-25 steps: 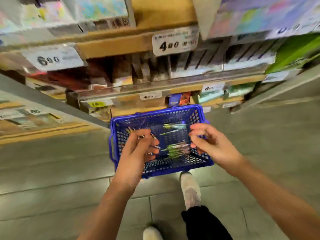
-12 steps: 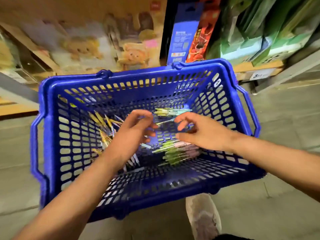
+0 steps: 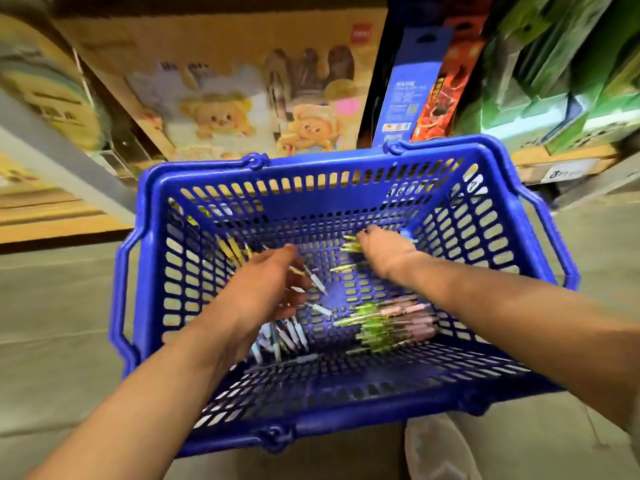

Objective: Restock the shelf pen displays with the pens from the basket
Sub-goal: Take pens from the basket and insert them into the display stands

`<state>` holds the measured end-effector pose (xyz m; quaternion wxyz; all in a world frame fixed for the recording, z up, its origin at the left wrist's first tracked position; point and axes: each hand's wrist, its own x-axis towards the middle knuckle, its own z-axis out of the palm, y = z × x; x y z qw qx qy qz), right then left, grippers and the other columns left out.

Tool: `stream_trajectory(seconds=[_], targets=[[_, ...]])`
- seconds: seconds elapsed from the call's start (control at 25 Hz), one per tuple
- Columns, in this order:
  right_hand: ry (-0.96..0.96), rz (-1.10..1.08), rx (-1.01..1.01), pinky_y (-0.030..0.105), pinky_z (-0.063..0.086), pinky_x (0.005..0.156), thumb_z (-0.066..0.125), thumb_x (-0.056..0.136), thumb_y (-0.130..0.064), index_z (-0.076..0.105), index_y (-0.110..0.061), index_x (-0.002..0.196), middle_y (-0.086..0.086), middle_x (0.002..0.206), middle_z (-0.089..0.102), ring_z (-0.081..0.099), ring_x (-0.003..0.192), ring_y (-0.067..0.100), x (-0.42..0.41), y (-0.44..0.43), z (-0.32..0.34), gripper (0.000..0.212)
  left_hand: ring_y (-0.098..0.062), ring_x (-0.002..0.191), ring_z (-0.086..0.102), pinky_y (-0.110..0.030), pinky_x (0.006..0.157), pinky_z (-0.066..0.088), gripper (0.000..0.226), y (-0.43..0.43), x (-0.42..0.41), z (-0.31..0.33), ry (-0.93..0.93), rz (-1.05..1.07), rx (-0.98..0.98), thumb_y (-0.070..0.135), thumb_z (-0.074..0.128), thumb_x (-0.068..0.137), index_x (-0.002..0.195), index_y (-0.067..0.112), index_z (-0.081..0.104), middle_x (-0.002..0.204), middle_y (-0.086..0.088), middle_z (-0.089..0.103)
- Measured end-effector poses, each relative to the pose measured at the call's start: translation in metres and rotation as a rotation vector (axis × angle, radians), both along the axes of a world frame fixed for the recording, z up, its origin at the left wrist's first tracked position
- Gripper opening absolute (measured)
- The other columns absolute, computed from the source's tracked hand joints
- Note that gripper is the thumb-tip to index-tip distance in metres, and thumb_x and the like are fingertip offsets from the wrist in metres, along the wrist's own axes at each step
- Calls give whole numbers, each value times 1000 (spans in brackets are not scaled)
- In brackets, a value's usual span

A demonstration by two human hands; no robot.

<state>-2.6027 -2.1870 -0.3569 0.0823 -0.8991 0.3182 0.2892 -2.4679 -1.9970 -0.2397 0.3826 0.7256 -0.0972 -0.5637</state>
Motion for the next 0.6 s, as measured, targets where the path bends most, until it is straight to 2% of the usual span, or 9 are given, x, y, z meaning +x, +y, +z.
stream_trajectory(seconds=[0.08,0.2,0.32,0.4,0.48,0.52,0.6], targets=[[2,68,-77,48,55,89,44,97,2,57,-6,126,16,127,51,64,110,40,-7,-3,-15,33,-17,69,66,-28,64,48,29,11,-2,1,20,54,-11,36,45,105,106,15,65,82,-3,73],[-21,91,-81,46,57,86,52,96,-3,64,-11,123,11,124,53,65,107,38,-12,-17,-18,31,-18,69,64,-28,61,46,28,7,4,-11,-24,68,10,33,44,107,107,12,63,85,-7,72],[-90,20,-35,42,57,85,59,97,-15,70,-14,113,8,114,64,67,103,33,-7,-20,-1,20,-25,88,68,-36,77,54,26,-3,8,-25,-22,84,-26,27,47,107,114,8,62,105,-13,74],[-222,-90,142,34,56,82,67,95,-29,71,-20,104,1,98,70,69,94,22,-2,-8,14,12,-29,105,69,-42,93,54,19,-6,5,-37,-38,93,-67,24,51,105,115,13,62,118,-13,72],[-383,-220,420,24,53,71,76,86,-41,71,-30,89,-10,78,71,66,75,2,4,16,30,12,-25,113,66,-44,103,52,26,-9,-2,-47,-50,1,-76,32,56,103,125,19,60,126,-6,68],[-467,-262,514,23,53,63,79,82,-43,71,-31,83,-11,71,70,62,65,-2,8,31,34,14,-21,113,65,-44,103,51,36,-12,-8,-50,-41,-40,-81,37,58,102,133,19,56,127,-3,67],[-611,-344,624,28,51,56,76,75,-34,71,-30,80,-11,66,68,57,56,1,15,56,37,8,-18,100,67,-38,88,53,40,-18,-17,-55,-11,-40,-107,35,56,103,137,14,53,118,-4,71]])
